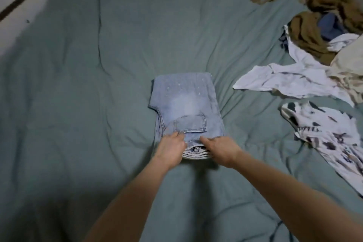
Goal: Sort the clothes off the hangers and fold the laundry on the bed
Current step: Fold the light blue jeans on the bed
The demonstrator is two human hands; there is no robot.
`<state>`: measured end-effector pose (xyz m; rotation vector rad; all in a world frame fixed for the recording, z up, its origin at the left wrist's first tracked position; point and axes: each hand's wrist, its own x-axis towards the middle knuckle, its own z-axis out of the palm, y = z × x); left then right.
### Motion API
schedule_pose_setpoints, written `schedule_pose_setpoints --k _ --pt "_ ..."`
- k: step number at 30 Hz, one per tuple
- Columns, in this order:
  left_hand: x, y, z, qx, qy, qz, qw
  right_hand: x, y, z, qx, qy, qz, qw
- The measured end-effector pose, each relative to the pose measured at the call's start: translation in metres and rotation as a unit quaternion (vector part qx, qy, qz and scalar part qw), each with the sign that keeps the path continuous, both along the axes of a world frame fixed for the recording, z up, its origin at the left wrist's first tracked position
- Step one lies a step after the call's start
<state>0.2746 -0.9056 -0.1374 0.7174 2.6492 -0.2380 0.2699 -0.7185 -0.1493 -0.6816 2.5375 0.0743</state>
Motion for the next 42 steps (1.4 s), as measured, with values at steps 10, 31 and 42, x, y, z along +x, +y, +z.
schedule_pose_setpoints --k 10,31,42 --pt "-0.020 -0.047 -0.040 0.161 -0.083 0.202 0.962 -0.016 0.022 -0.023 -0.118 -0.034 -0.175 0.977" --pt "-0.312 -0.078 -0.156 0.405 0.021 0.629 0.663 -0.312 -0.009 -0.129 -0.251 0.113 -0.568 0.776" --pt "-0.341 -0.072 -0.179 0.403 0.015 0.625 0.669 -0.332 -0.010 -0.145 -0.308 0.126 -0.653 0.680"
